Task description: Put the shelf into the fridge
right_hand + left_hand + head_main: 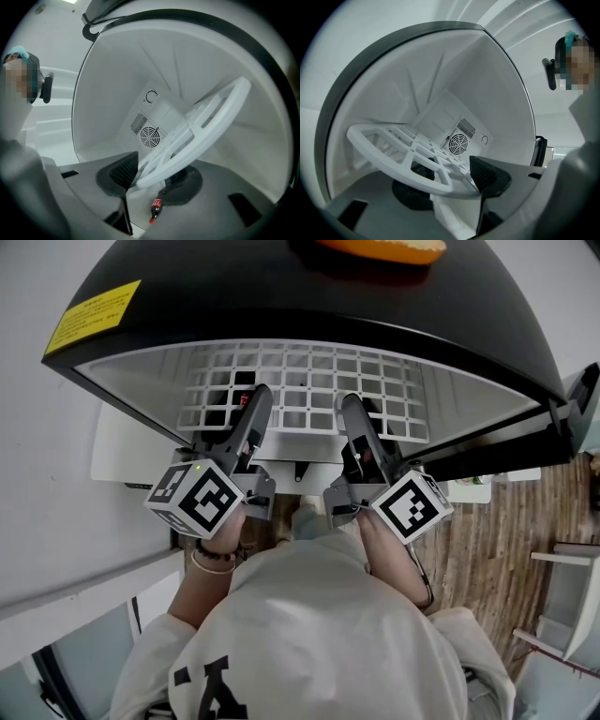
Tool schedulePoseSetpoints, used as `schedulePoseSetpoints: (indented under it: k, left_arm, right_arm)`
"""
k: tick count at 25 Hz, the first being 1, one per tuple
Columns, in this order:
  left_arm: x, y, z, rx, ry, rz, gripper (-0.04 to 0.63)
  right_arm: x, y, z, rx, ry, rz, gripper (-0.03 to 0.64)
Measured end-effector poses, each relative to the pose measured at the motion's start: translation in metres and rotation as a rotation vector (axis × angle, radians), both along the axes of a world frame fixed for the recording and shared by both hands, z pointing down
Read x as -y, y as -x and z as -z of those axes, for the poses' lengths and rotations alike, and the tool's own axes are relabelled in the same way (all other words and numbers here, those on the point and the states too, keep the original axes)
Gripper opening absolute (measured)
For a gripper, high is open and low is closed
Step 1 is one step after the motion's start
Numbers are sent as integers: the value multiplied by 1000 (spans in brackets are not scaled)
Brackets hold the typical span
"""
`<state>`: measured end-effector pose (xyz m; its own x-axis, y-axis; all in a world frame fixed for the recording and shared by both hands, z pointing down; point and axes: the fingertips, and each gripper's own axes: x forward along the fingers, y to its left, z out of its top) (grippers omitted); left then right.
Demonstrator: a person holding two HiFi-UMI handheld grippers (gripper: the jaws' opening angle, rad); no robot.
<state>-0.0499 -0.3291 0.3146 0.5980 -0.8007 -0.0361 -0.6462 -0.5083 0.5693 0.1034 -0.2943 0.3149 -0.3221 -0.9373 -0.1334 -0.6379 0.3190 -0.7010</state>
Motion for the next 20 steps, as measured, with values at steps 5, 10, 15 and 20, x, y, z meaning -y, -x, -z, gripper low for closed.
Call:
schedulePoseSetpoints:
  k: [5,10,15,20]
  left_arm:
    - [3,-1,0,-3,4,-2,228]
    - [6,-1,1,-5,0,-1,228]
    - [8,-1,1,-5,-1,-4,229]
    - [9,-2,1,-7,0,-8,228]
  right_arm:
    - [2,-1,0,-1,2,-2,164]
    - [5,-1,1,0,-2,-1,164]
    - [7,-1,1,4,-1,-4,164]
    - [8,-2,1,3,0,-9,164]
